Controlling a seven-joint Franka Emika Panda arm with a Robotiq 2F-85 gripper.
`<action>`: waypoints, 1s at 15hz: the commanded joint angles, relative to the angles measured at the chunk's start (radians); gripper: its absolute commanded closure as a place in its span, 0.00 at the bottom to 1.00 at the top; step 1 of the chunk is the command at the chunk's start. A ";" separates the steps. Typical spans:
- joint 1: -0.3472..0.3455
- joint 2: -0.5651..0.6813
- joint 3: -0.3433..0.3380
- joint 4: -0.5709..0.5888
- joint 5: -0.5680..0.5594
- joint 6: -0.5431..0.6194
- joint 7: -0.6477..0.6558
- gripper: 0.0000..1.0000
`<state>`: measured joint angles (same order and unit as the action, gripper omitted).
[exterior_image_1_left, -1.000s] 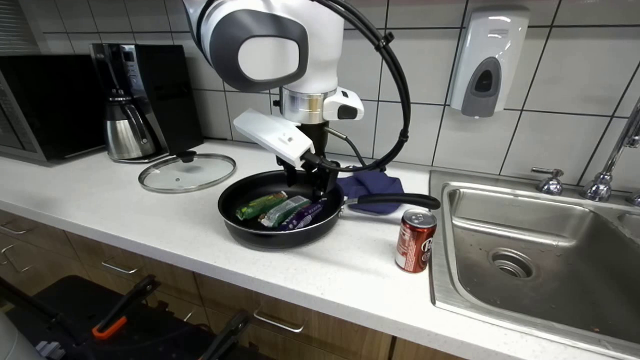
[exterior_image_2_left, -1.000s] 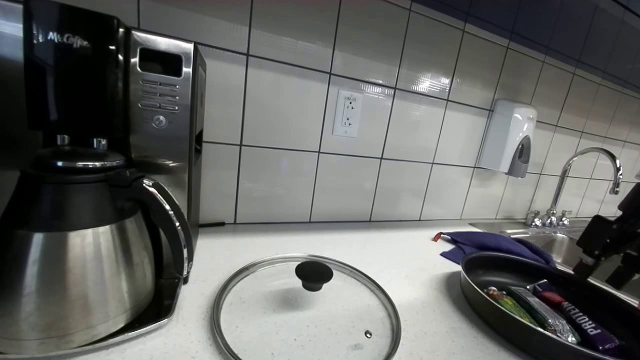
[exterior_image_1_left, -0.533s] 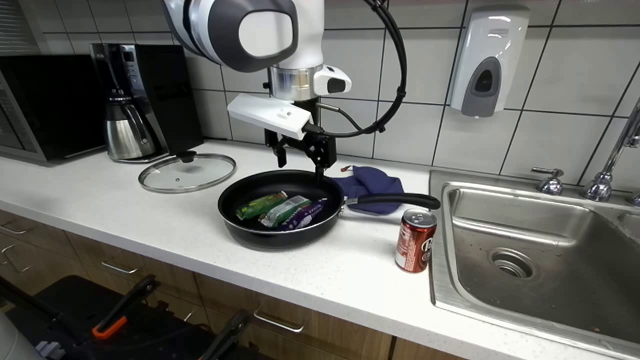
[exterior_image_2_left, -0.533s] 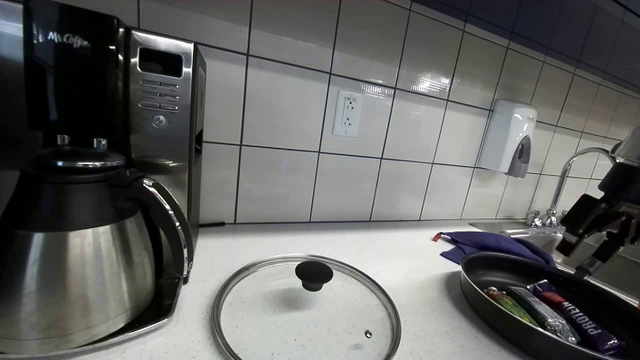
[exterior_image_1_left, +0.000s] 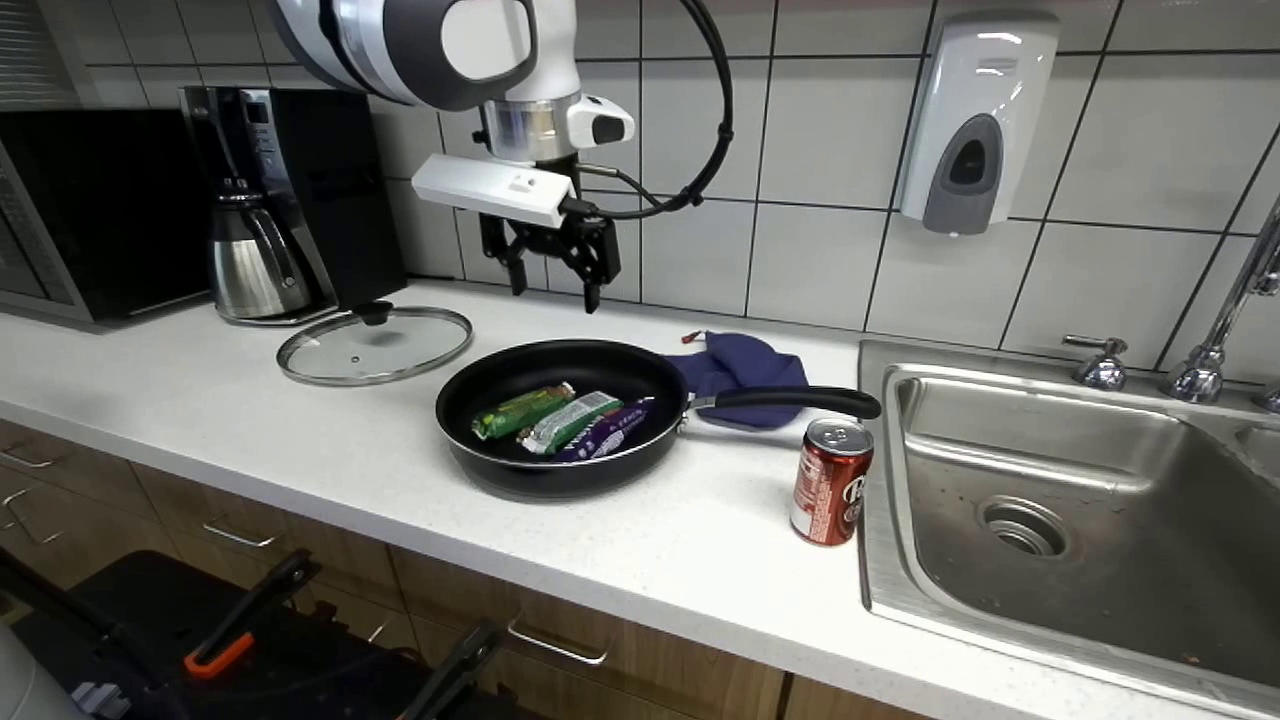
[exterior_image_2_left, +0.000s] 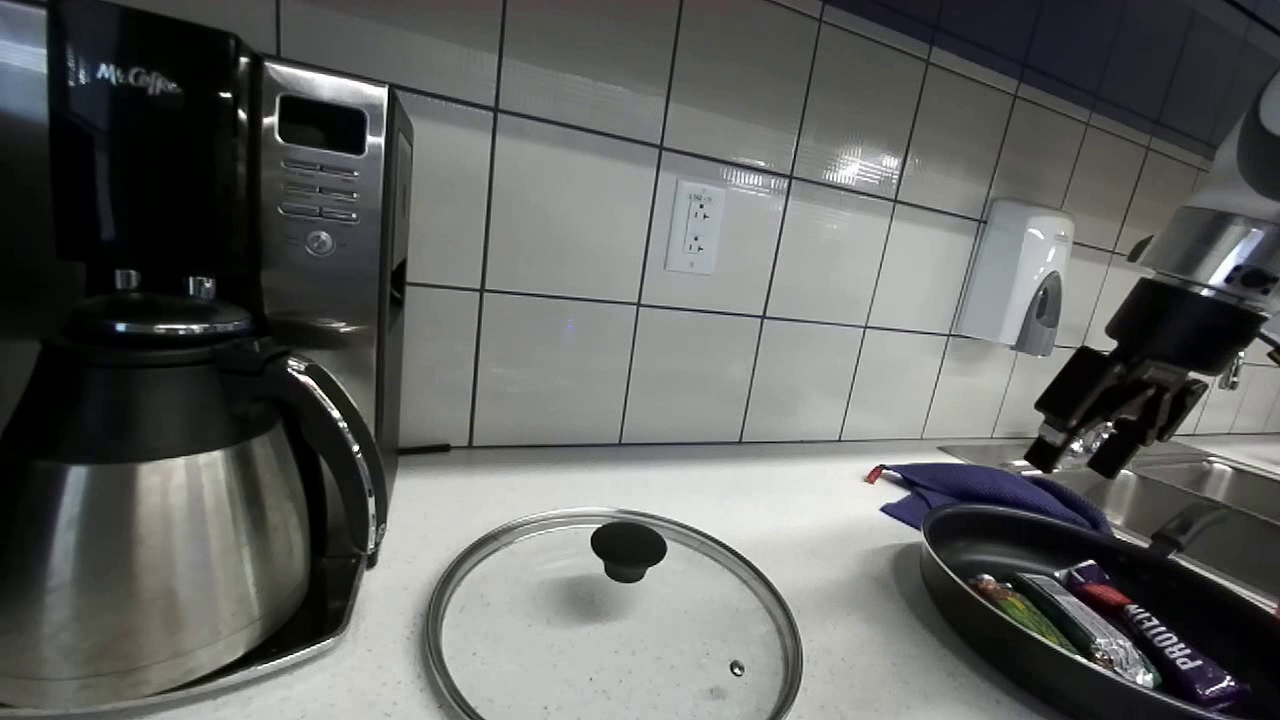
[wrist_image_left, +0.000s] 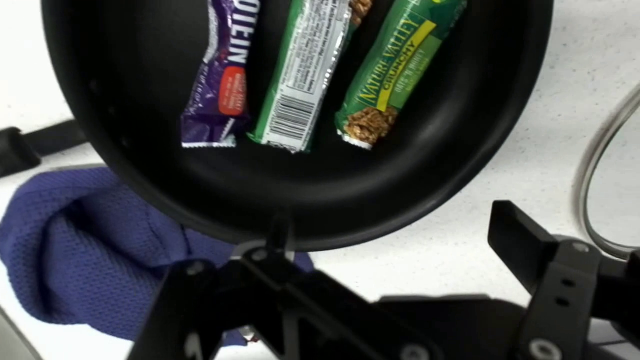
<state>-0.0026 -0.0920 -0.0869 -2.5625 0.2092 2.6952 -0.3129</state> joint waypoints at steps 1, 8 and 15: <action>0.032 0.026 0.046 0.056 -0.012 -0.018 0.055 0.00; 0.099 0.125 0.135 0.154 -0.021 -0.008 0.111 0.00; 0.139 0.255 0.215 0.284 -0.039 0.004 0.102 0.00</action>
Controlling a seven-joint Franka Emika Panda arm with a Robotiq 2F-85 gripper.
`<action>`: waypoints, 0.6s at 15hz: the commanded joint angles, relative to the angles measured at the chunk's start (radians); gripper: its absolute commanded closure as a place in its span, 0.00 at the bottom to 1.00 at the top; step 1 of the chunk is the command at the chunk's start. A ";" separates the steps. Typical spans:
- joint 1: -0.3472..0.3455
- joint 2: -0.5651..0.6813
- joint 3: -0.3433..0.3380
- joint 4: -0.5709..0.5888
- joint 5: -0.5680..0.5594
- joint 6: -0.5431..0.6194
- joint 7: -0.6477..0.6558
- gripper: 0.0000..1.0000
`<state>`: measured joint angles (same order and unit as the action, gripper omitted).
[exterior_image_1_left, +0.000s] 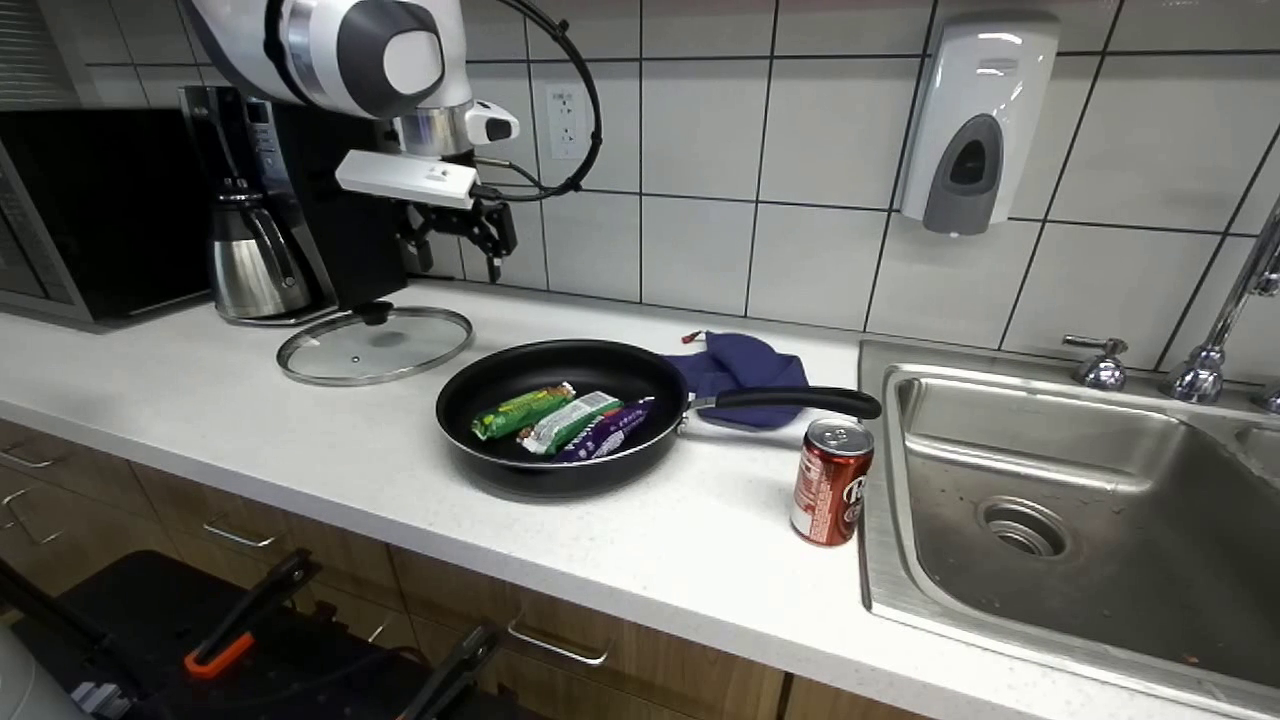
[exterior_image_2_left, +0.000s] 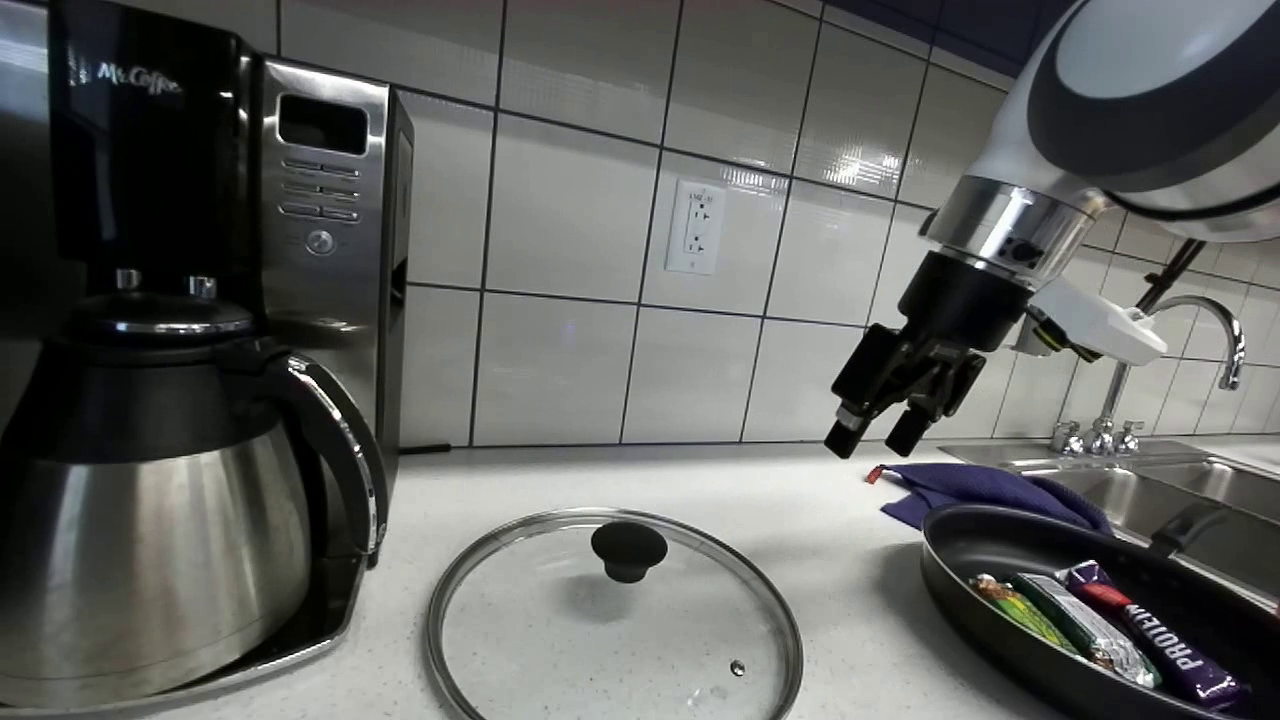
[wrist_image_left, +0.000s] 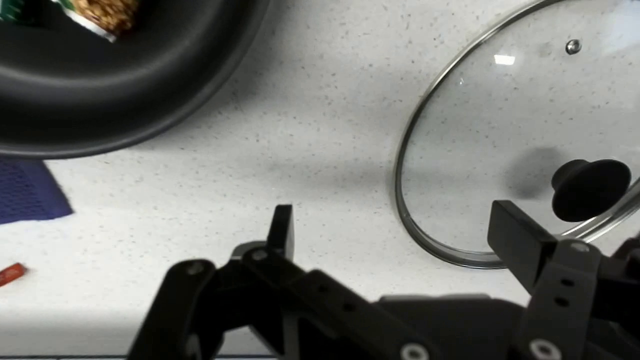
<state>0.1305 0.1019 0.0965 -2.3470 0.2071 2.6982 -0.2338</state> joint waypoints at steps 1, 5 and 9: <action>0.011 0.076 0.042 0.082 -0.045 -0.001 0.022 0.00; 0.006 0.080 0.066 0.076 -0.049 0.000 0.011 0.00; 0.011 0.103 0.069 0.095 -0.067 0.000 0.020 0.00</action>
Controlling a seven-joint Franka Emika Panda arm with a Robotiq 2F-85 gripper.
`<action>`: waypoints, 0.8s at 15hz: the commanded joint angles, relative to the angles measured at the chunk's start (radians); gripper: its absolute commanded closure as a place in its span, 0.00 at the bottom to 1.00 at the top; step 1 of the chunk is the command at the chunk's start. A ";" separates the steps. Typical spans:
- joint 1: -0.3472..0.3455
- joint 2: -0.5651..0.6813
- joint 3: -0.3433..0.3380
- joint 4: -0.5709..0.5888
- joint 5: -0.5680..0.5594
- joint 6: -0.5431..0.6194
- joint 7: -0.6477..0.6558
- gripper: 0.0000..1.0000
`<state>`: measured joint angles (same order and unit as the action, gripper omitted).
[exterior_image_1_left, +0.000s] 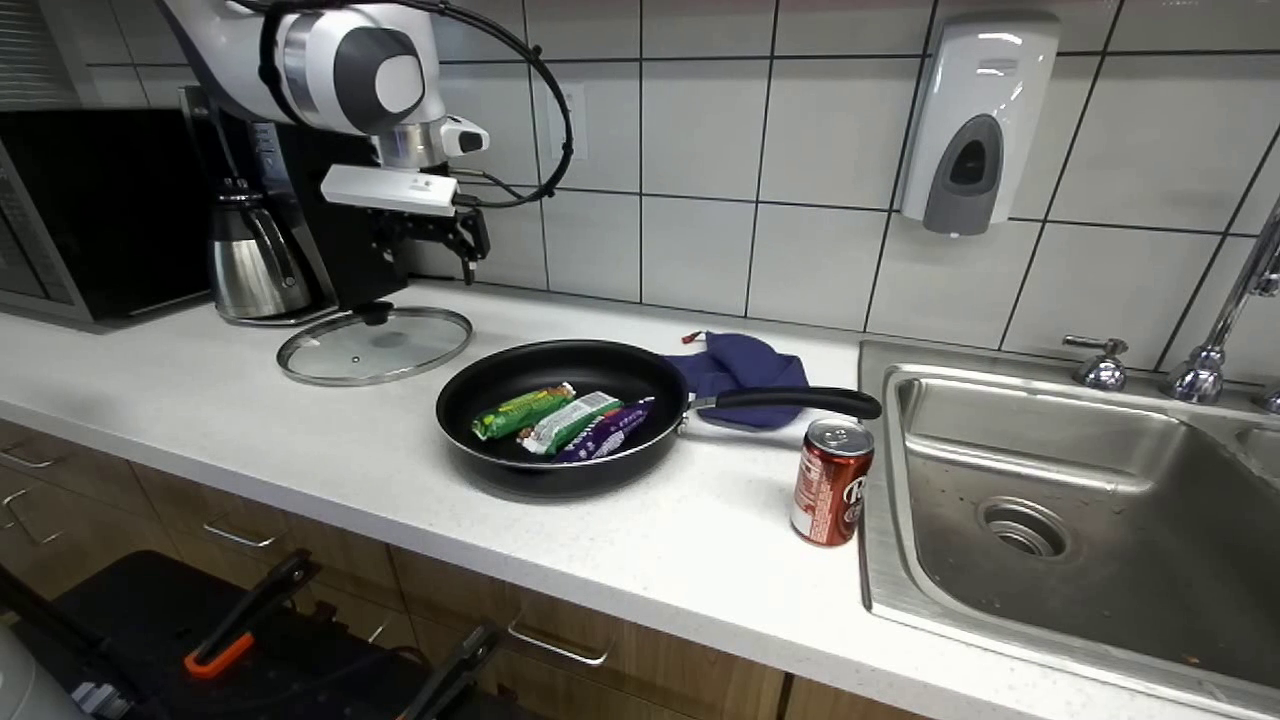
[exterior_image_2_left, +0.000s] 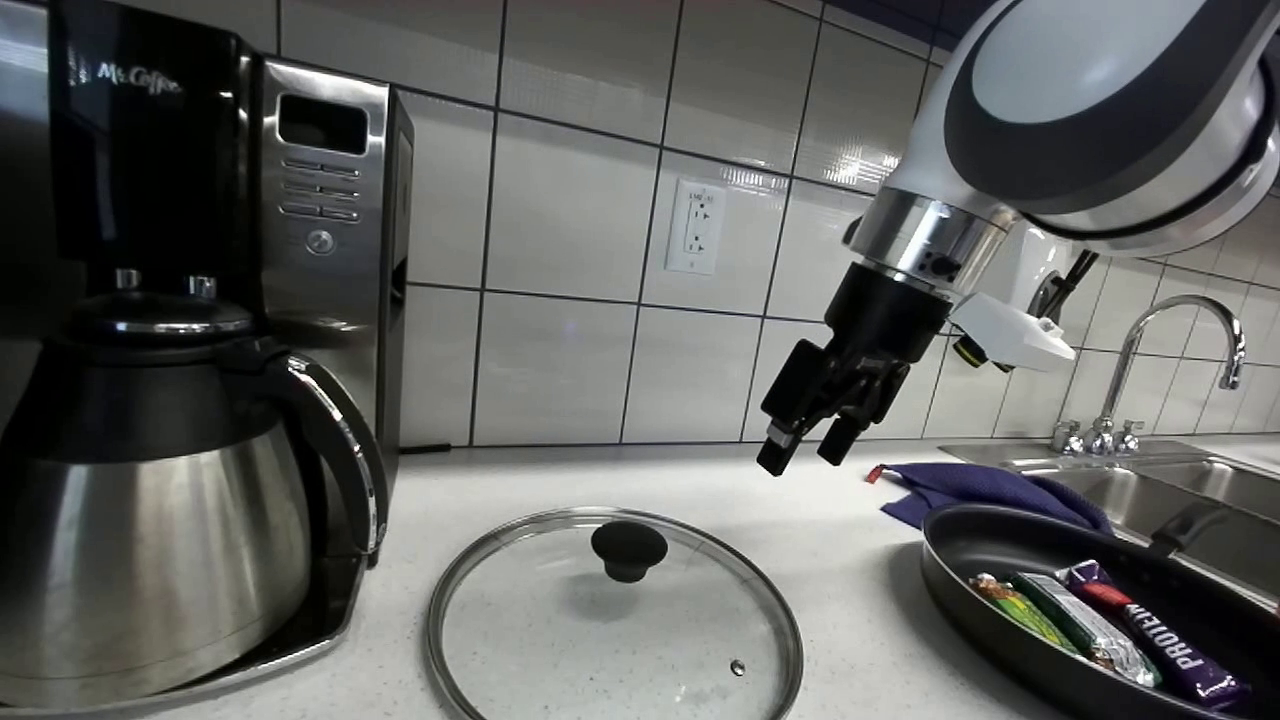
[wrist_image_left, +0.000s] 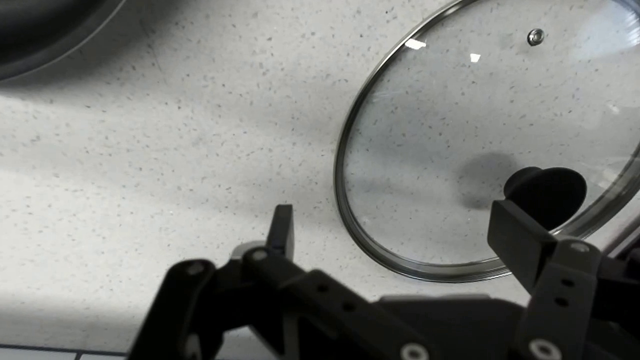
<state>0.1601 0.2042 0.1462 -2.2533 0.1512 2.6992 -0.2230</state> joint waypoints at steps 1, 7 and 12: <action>-0.019 0.002 0.019 0.002 -0.011 -0.001 0.010 0.00; 0.000 0.024 0.014 0.037 -0.067 -0.009 0.018 0.00; 0.027 0.089 0.034 0.123 -0.170 -0.035 -0.001 0.00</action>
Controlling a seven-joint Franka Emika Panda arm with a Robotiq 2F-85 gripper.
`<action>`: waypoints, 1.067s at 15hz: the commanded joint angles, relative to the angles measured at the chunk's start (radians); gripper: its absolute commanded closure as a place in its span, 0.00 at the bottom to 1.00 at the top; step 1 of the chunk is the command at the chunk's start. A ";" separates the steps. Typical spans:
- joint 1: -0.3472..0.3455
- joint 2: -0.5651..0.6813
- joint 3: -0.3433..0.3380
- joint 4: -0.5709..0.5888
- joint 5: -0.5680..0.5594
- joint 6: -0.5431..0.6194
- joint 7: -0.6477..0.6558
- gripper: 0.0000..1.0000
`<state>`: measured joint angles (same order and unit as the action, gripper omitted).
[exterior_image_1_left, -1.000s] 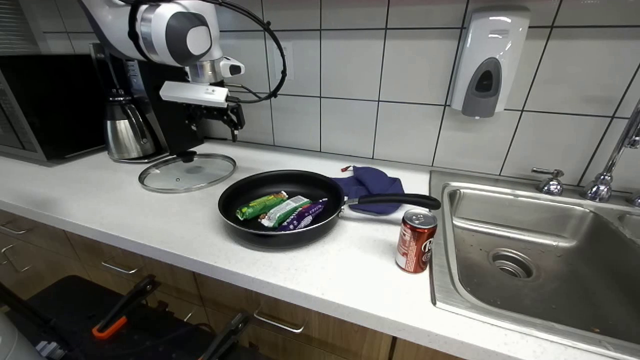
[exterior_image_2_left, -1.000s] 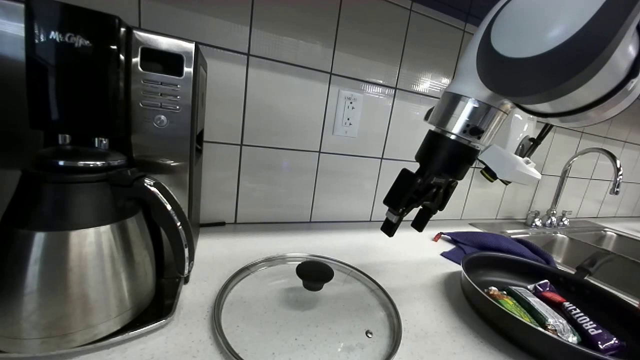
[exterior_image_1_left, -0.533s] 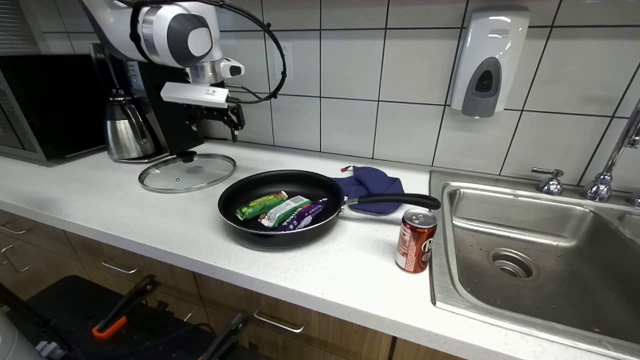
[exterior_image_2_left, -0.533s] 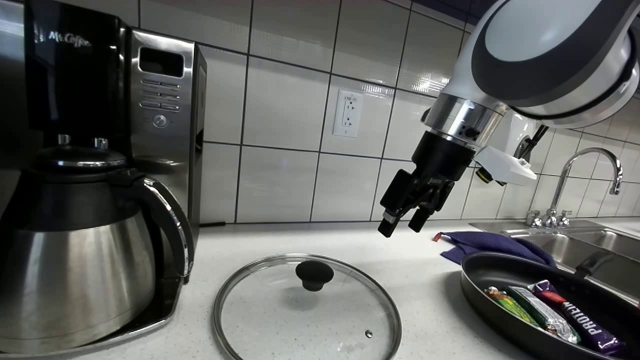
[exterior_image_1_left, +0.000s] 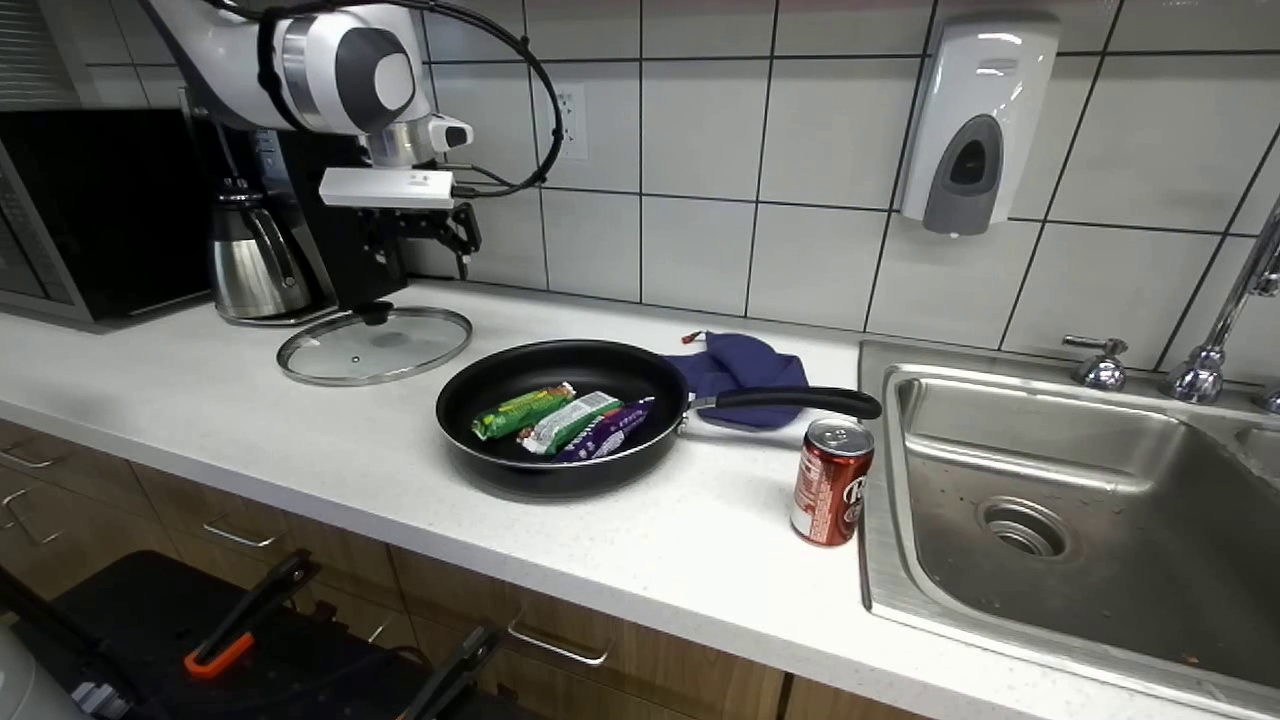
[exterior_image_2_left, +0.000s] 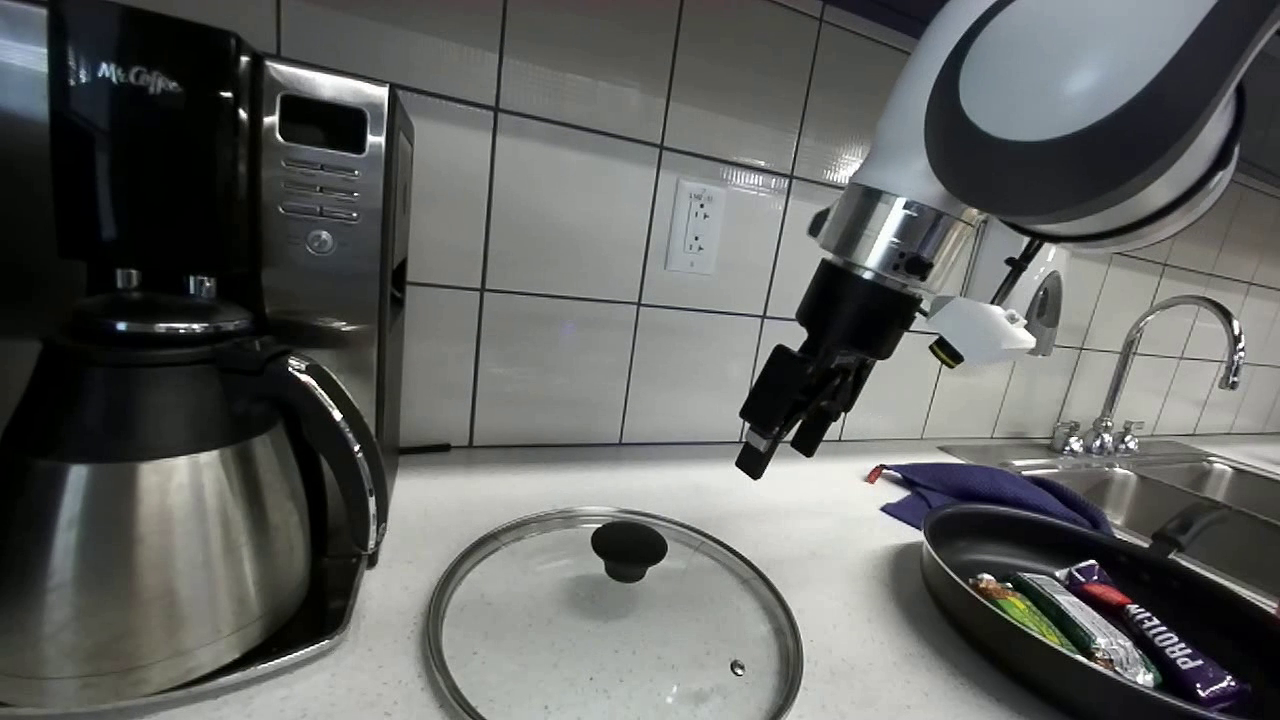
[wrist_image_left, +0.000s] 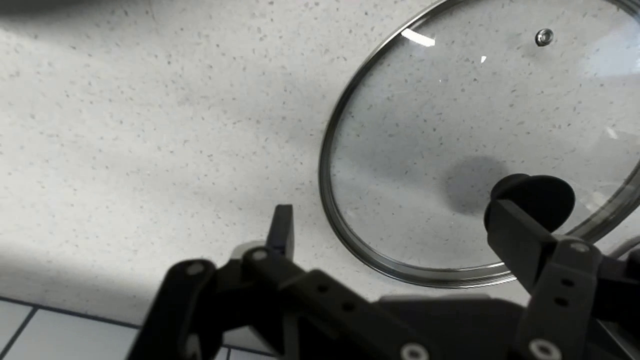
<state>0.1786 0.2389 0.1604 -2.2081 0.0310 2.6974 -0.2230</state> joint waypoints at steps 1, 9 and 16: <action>0.013 0.075 0.027 0.102 -0.057 -0.043 -0.007 0.00; 0.029 0.246 0.086 0.293 -0.081 -0.093 -0.081 0.00; 0.067 0.297 0.108 0.388 -0.112 -0.226 -0.116 0.00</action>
<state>0.2356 0.5166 0.2713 -1.8798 -0.0462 2.5659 -0.3305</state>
